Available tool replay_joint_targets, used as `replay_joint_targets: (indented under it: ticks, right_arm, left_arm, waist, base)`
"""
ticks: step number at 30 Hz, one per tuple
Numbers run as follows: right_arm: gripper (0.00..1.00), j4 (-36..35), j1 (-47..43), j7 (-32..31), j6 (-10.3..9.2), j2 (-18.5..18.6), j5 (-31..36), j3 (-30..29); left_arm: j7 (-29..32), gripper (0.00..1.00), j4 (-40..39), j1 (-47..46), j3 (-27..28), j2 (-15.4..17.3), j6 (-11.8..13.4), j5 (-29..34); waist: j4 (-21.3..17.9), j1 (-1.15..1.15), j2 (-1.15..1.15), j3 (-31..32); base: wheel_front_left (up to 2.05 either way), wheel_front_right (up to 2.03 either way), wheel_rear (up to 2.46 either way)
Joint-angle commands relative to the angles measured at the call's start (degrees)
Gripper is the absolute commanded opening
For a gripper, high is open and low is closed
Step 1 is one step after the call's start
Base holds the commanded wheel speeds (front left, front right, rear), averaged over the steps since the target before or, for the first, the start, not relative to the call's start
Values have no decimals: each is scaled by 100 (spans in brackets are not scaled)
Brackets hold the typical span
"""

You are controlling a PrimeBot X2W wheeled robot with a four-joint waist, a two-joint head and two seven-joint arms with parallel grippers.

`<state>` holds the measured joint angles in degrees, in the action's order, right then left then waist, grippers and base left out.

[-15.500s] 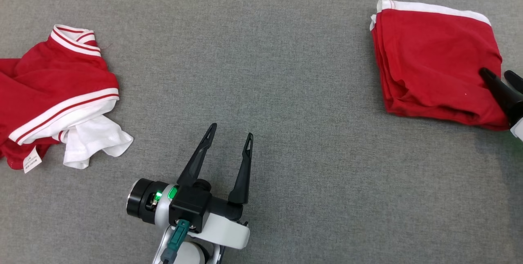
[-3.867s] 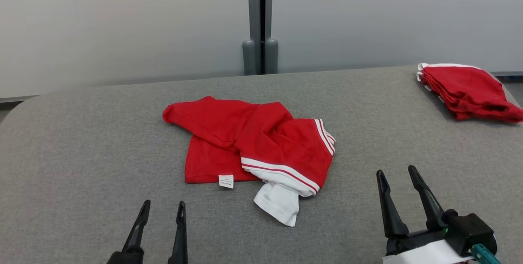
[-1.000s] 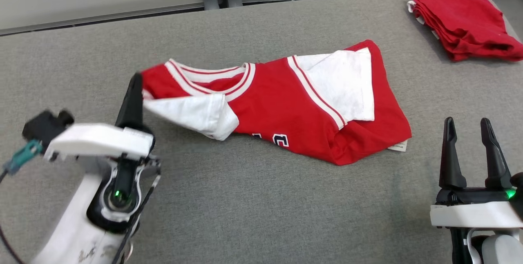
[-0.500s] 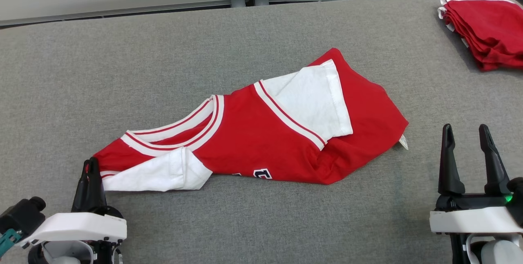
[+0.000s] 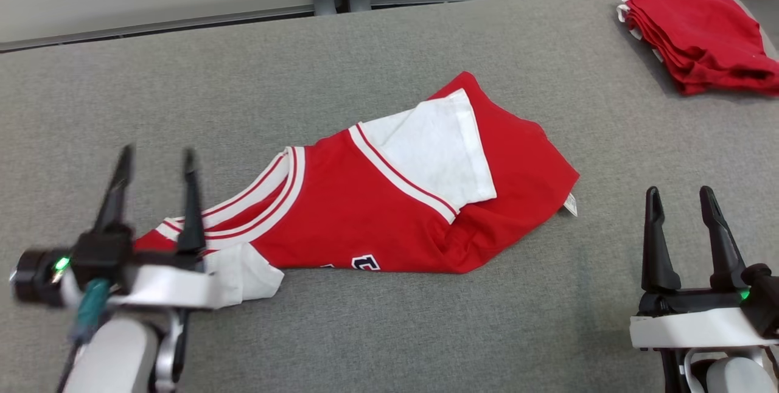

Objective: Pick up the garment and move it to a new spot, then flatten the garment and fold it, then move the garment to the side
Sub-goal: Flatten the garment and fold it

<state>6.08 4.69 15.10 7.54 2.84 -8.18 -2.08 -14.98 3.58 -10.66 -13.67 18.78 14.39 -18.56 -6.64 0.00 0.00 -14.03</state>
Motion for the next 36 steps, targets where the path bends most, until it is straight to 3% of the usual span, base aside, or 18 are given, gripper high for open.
replay_joint_targets:
  ticks: [1, 11, 16, 27, 36]
  right_arm:
    - [100, -1, 31, 6, -12, 11, 19, 25]
    - [100, -95, 429, 6, -13, 11, -87, 232]
    - [100, -127, 565, 6, -13, 11, -145, 228]
    - [100, -157, 810, 6, -13, 13, -248, 337]
    - [100, -157, 871, 6, -13, 10, -356, 314]
  left_arm:
    - [47, 100, 57, -297, -209, 4, -130, 159]
    - [1406, 100, 1534, -2932, -1836, -573, -1405, 918]
    - [1725, 100, 2405, -3980, -2329, -847, -1931, 1123]
    - [1627, 100, 3752, -5115, -3186, -1183, -2161, 1394]
    - [1355, 100, 4251, -5434, -3889, -1285, -2188, 1366]
  waist:
    - [-83, 0, 0, -80]
    - [-545, 0, 0, -955]
    - [-680, 0, 0, -1315]
    - [-914, 0, 0, -1772]
    - [-1042, 0, 0, -1834]
  base:
    - [0, 0, 0]
    - [0, 0, 0]
    - [0, 0, 0]
    - [0, 0, 0]
    - [0, 0, 0]
